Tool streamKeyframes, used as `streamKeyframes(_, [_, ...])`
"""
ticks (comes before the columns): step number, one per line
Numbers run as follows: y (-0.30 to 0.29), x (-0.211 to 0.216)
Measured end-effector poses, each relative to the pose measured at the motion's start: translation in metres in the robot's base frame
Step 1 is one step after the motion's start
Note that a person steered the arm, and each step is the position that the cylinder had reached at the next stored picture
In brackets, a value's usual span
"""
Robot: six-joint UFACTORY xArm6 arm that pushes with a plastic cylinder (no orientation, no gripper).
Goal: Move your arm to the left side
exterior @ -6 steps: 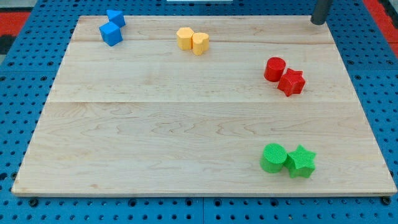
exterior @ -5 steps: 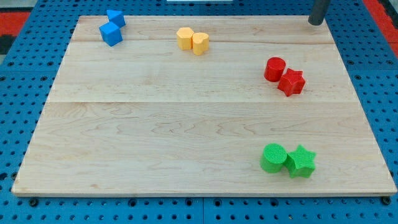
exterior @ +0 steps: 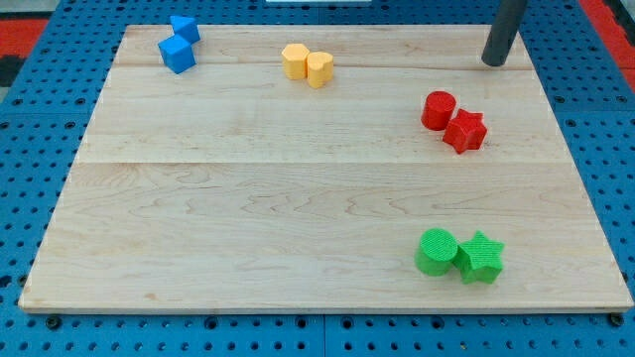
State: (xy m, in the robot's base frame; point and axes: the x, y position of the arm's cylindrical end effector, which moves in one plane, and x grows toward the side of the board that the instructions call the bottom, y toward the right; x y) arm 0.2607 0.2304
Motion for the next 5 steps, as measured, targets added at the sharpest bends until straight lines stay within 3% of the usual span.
streamKeyframes(1, [-0.032,-0.016])
streamKeyframes(4, [-0.031,-0.019])
streamKeyframes(5, [-0.064,-0.021])
